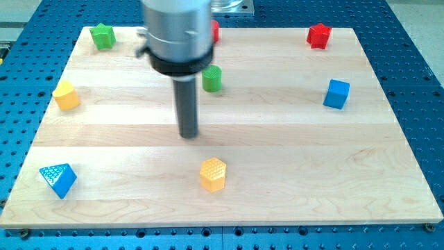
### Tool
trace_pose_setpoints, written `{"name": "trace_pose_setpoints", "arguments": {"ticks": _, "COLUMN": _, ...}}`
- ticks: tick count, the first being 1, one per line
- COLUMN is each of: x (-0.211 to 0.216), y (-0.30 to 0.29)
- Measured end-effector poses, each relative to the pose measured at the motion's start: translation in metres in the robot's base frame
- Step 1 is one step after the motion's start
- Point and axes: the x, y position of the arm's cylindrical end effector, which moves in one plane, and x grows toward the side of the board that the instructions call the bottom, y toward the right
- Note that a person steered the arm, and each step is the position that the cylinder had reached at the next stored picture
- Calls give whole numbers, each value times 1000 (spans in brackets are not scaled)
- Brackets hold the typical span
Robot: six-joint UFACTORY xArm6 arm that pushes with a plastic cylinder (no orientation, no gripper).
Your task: Push the green circle diagonal to the blue cube
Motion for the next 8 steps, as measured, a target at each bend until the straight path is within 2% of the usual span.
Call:
{"name": "trace_pose_setpoints", "arguments": {"ticks": 1, "x": -40, "y": -45}}
{"name": "trace_pose_setpoints", "arguments": {"ticks": 3, "x": -49, "y": -51}}
{"name": "trace_pose_setpoints", "arguments": {"ticks": 4, "x": -98, "y": -38}}
{"name": "trace_pose_setpoints", "arguments": {"ticks": 5, "x": -131, "y": 13}}
{"name": "trace_pose_setpoints", "arguments": {"ticks": 6, "x": -123, "y": 34}}
{"name": "trace_pose_setpoints", "arguments": {"ticks": 7, "x": -81, "y": 124}}
{"name": "trace_pose_setpoints", "arguments": {"ticks": 8, "x": -50, "y": 177}}
